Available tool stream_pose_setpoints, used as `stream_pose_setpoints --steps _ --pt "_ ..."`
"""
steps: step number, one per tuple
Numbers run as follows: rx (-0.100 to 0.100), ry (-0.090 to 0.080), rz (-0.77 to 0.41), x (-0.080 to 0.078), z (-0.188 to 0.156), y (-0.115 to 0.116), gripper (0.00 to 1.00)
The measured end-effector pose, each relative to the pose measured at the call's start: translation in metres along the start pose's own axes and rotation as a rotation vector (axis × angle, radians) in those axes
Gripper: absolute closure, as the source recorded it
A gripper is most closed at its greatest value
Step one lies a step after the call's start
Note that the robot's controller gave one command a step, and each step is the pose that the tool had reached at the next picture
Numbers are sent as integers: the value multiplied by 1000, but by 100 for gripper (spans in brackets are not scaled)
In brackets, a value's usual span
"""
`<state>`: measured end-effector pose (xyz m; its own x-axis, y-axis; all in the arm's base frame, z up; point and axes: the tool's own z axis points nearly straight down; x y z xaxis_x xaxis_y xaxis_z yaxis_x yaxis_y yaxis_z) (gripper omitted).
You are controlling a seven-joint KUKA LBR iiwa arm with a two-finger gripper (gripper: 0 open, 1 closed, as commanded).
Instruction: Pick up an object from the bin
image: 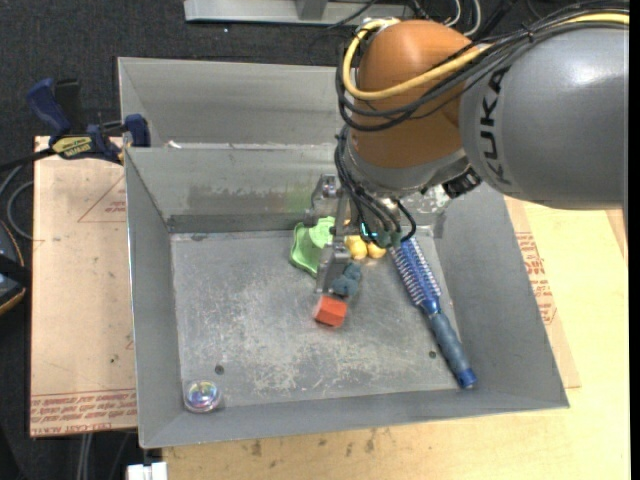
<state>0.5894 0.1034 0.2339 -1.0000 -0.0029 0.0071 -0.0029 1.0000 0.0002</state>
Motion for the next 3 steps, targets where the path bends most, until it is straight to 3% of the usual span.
stream_pose_setpoints --steps 1,2,3 --pt "-1 3 -42 61 107 42 0" --pt "-3 -22 -184 98 159 147 0" --pt "-7 -22 -176 97 158 146 100"
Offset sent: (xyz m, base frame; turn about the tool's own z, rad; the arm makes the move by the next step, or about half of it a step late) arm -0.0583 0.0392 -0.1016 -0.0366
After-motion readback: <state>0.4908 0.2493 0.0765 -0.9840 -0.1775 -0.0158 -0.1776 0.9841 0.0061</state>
